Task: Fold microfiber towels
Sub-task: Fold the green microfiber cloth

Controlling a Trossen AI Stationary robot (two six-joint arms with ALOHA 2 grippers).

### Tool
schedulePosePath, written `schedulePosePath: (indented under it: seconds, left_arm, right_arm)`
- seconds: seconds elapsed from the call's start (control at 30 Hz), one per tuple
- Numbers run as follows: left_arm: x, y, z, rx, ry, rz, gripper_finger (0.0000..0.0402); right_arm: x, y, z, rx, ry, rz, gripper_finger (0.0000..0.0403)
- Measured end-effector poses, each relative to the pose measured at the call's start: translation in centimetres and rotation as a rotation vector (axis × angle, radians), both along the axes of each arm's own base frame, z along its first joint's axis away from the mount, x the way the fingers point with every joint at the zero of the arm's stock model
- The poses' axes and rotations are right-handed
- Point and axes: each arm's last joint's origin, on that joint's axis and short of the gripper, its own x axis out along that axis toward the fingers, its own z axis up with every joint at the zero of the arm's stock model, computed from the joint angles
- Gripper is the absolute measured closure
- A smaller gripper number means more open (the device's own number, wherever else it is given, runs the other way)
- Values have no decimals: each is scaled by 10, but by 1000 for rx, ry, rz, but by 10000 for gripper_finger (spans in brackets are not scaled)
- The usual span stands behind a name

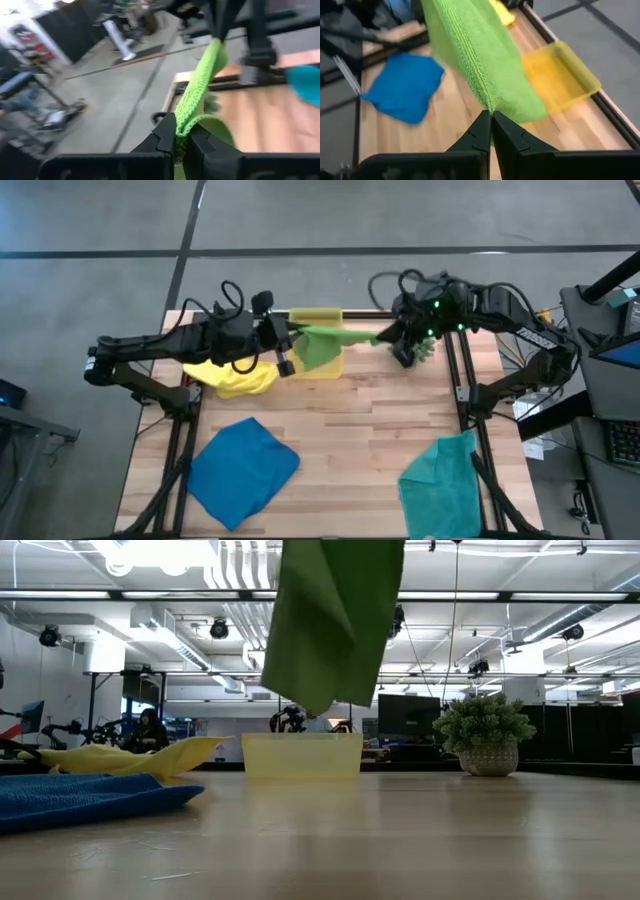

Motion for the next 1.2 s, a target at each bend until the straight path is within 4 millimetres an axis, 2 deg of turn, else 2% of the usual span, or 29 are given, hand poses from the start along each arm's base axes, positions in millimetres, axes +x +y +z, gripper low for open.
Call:
schedulePosePath:
  seconds: [0.13,0.4,0.63,0.87,1.07,1.2]
  left_arm:
    - [-1,-2,-4,-46,26,-11,401]
    - [1,-2,-8,-163,-5,11,394]
    - [-3,-1,-14,-197,48,26,310]
    - [0,-2,-8,-348,-76,15,223]
    - [16,-1,-18,-364,-54,-8,187]
    - [13,2,-24,-393,27,-45,184]
  right_arm:
    - [3,11,0,-28,-2,17,394]
    - [3,19,12,36,-93,-17,394]
    - [-9,22,39,42,-182,-37,394]
    - [-17,22,54,44,-236,-73,394]
    - [-10,22,51,39,-215,-78,394]
    - [-5,21,46,34,-171,-90,394]
